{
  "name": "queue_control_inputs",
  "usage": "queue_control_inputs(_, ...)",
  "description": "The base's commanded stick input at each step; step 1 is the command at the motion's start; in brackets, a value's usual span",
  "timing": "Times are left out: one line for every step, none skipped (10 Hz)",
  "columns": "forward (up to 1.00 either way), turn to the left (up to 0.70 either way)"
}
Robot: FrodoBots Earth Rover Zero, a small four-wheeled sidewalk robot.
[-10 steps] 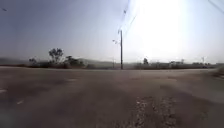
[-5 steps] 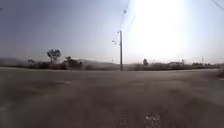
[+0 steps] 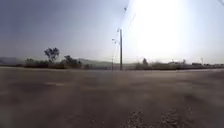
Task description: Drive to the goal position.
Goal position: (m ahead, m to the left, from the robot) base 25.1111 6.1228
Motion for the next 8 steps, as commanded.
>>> queue_control_inputs(1.00,0.00)
queue_control_inputs(1.00,0.00)
queue_control_inputs(1.00,0.00)
queue_control_inputs(1.00,0.00)
queue_control_inputs(1.00,0.00)
queue_control_inputs(1.00,0.00)
queue_control_inputs(1.00,0.00)
queue_control_inputs(1.00,0.05)
